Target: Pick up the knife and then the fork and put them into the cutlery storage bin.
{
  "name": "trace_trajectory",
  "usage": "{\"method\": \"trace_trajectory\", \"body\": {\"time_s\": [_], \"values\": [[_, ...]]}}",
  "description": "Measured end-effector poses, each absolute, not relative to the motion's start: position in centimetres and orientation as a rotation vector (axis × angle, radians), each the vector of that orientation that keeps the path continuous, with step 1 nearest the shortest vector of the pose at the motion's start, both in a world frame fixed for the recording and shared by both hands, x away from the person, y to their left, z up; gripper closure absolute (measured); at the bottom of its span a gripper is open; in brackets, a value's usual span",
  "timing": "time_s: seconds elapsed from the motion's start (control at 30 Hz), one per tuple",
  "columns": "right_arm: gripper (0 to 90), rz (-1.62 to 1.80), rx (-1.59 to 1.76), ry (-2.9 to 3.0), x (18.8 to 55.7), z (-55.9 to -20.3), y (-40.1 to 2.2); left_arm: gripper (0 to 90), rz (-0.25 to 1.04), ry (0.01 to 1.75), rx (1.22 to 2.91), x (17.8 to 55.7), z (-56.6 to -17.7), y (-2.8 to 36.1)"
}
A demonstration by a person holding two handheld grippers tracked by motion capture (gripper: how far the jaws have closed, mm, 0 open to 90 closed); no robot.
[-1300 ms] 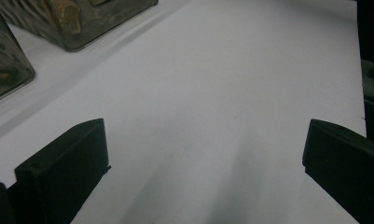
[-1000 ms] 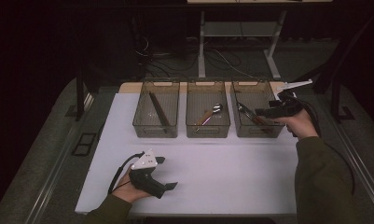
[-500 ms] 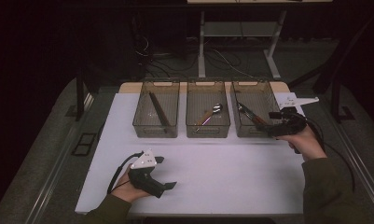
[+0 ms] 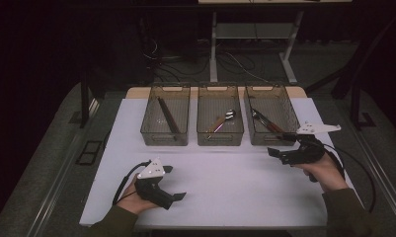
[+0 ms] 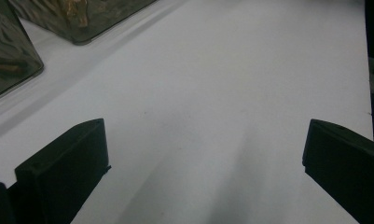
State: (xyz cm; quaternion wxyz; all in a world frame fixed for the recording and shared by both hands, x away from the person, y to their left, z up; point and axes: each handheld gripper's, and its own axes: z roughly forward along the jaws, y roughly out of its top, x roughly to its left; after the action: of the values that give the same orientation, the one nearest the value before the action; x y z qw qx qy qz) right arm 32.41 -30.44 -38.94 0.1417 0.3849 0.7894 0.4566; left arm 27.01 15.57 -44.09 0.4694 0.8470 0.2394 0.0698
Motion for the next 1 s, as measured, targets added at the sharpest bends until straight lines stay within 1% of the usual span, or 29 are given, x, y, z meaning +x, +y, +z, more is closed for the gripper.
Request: {"method": "trace_trajectory", "body": {"time_s": [0.27,0.67,1.0], "values": [[12.9,1.335,1.066,2.269,29.8,-40.8,-29.6,0.0,0.173,0.582,2.084,27.1,-44.1,15.7],[12.9,1.329,1.066,2.279,27.1,-43.1,-29.4,0.0,0.176,0.580,2.087,27.0,-44.1,15.6],[12.9,1.328,1.081,2.274,25.9,-44.2,-30.0,0.0,0.177,0.582,2.087,27.0,-44.1,15.6]]}}
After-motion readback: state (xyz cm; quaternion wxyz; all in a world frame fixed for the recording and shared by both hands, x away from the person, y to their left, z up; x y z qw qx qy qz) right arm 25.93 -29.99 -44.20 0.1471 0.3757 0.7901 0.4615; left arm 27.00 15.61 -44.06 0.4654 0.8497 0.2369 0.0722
